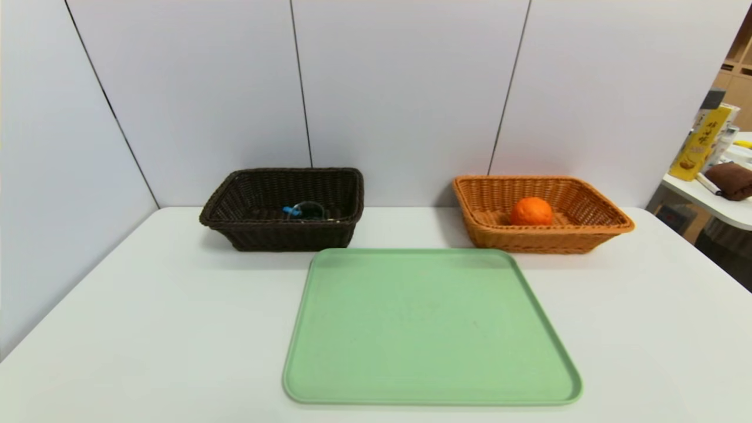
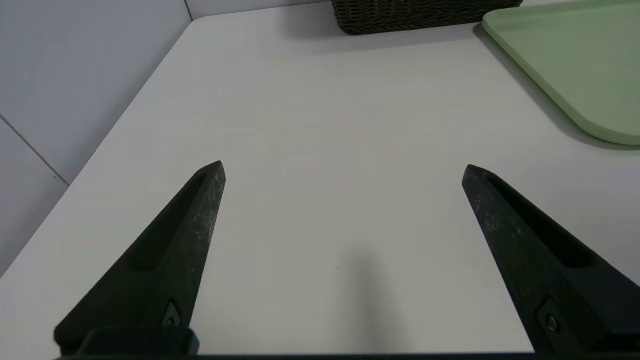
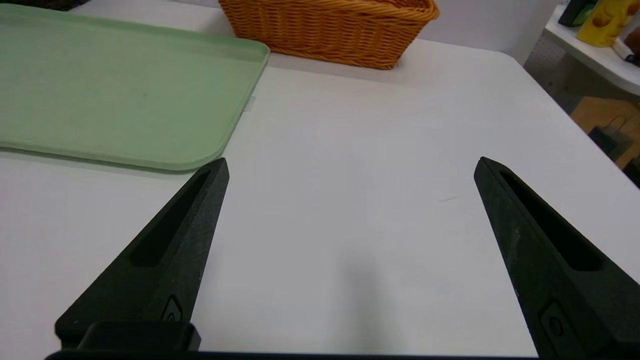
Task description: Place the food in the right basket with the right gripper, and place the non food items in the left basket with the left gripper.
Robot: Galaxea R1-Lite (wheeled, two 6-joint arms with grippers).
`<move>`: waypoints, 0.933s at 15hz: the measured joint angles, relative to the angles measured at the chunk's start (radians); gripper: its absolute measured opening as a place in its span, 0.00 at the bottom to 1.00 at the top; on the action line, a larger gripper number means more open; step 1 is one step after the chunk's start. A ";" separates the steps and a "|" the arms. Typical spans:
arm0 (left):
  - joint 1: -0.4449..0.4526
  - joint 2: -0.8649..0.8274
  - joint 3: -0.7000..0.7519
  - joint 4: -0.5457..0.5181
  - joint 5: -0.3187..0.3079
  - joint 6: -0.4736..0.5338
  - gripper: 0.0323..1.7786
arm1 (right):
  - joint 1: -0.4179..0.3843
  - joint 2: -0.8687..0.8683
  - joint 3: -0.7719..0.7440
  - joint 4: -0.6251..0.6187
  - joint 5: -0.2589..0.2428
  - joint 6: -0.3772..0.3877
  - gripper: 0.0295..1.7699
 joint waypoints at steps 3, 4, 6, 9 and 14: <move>0.000 0.000 -0.001 0.004 -0.001 -0.038 0.95 | 0.000 0.000 0.000 -0.006 -0.003 0.033 0.96; -0.001 0.000 -0.002 0.003 0.002 -0.051 0.95 | 0.000 0.000 0.000 -0.007 -0.008 0.053 0.96; -0.004 0.000 -0.003 0.002 0.006 -0.066 0.95 | 0.000 0.000 -0.001 -0.006 -0.011 0.062 0.96; -0.004 0.000 -0.003 0.001 0.006 -0.069 0.95 | 0.000 0.000 -0.003 -0.003 -0.016 0.080 0.96; -0.004 0.000 -0.003 0.000 0.006 -0.078 0.95 | 0.000 0.001 -0.001 -0.010 -0.040 0.118 0.96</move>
